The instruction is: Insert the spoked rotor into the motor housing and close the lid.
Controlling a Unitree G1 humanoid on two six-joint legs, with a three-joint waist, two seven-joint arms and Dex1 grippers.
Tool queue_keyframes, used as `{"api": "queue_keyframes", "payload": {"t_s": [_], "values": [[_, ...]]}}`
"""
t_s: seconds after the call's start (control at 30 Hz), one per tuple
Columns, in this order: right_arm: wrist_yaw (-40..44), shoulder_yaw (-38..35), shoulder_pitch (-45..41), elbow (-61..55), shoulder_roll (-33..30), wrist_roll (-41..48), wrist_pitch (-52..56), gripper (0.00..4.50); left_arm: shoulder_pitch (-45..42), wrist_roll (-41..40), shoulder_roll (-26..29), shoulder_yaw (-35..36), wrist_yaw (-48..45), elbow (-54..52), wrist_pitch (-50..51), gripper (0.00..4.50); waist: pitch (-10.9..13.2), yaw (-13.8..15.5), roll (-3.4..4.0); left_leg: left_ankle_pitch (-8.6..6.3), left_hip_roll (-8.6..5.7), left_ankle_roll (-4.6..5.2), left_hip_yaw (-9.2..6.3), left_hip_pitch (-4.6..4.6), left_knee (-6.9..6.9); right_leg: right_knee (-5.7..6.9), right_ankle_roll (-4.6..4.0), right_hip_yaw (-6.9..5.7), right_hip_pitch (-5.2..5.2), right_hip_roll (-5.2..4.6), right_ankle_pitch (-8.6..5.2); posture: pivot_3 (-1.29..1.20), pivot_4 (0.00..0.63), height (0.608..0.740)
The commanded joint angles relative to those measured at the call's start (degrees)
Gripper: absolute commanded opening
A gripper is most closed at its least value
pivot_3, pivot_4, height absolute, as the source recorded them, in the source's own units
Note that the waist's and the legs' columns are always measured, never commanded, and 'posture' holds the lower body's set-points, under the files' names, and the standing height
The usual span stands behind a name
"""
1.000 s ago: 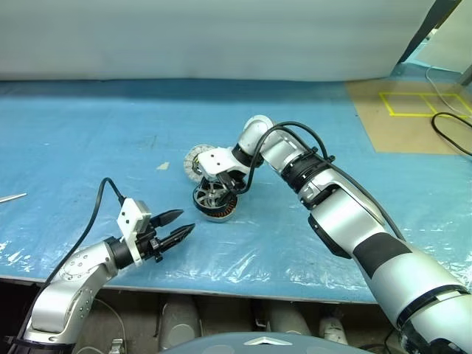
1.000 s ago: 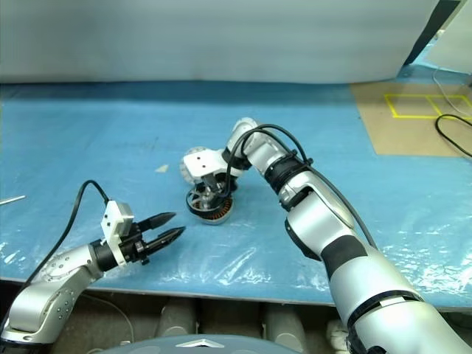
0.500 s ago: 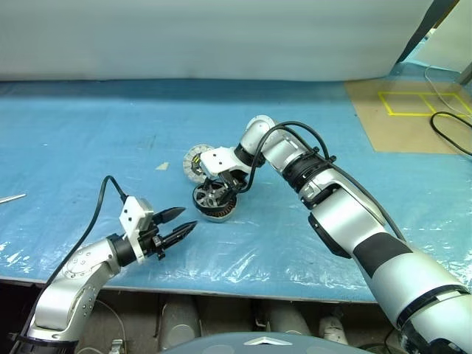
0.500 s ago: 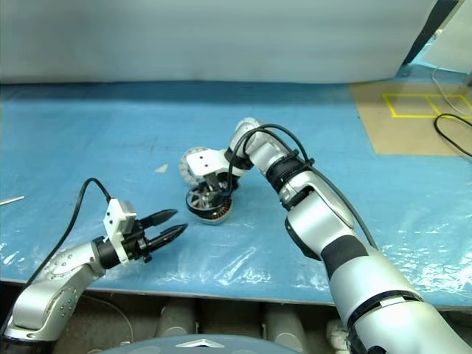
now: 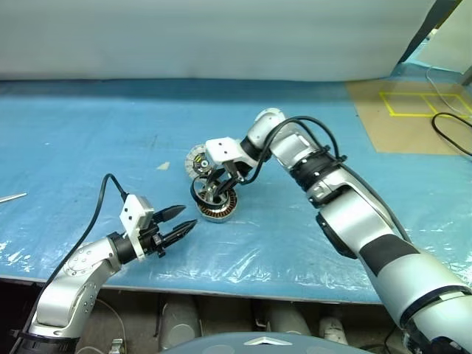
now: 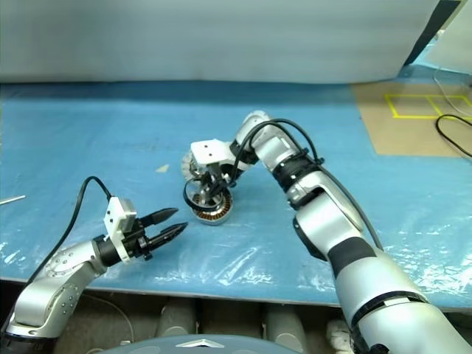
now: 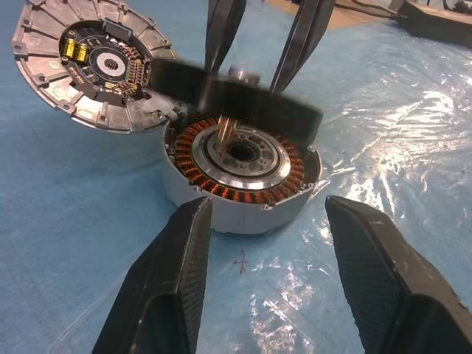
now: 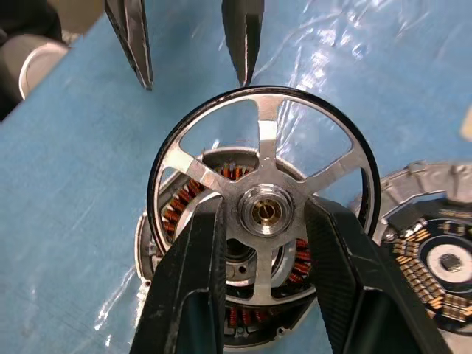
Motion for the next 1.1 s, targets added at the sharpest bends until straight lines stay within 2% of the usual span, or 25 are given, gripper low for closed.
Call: {"api": "queue_keyframes", "payload": {"t_s": [0.03, 0.27, 0.43, 0.67, 1.1], "values": [[2.3, -3.3, 2.6, -11.4, -2.5, 4.6, 8.8, 1.53, -0.2, -0.3, 0.2, 0.4, -0.6, -0.8, -0.9, 2.59, 0.0, 0.0, -0.01, 0.0, 0.0, 0.0, 0.0, 0.0, 0.0, 0.0, 0.0, 0.0, 0.0, 0.0, 0.0, 0.0, 0.15, 0.74], [-3.2, -5.7, 9.0, -23.9, -6.3, 7.4, 21.6, 1.53, -2.4, -0.3, 0.7, 0.0, -1.7, 0.3, -0.4, 2.59, 0.0, 0.0, -0.02, -0.02, 0.01, -0.16, 0.0, 0.07, -0.01, 0.01, 0.01, 0.02, 0.0, 0.02, 0.0, 0.0, 0.15, 0.74], [-7.4, -5.8, 13.3, -28.1, -7.5, 7.5, 25.8, 1.53, -3.9, -0.2, 1.1, -0.5, -2.6, 1.3, -0.1, 2.59, 0.0, 0.0, -0.04, 0.04, -0.02, -0.26, 0.01, 0.08, 0.0, 0.01, 0.02, 0.07, 0.01, 0.02, 0.01, 0.0, 0.15, 0.74], [-10.6, -5.2, 16.3, -28.3, -9.1, 7.0, 27.1, 1.53, -4.4, -0.1, 1.0, -0.9, -3.1, 1.7, 0.0, 2.59, 0.0, -0.1, -0.03, 0.06, -0.04, -0.31, 0.01, 0.08, 0.0, 0.0, 0.02, 0.08, 0.01, 0.02, 0.01, 0.0, 0.15, 0.74], [-11.9, -5.2, 14.5, -26.3, -8.0, 8.2, 27.7, 1.53, -3.9, -0.2, 0.7, -1.1, -2.5, 1.2, 0.0, 2.59, 0.0, 0.0, -0.03, 0.06, -0.05, -0.31, 0.01, 0.09, 0.0, 0.01, 0.02, 0.07, 0.03, 0.01, 0.01, 0.0, 0.15, 0.74]]}}
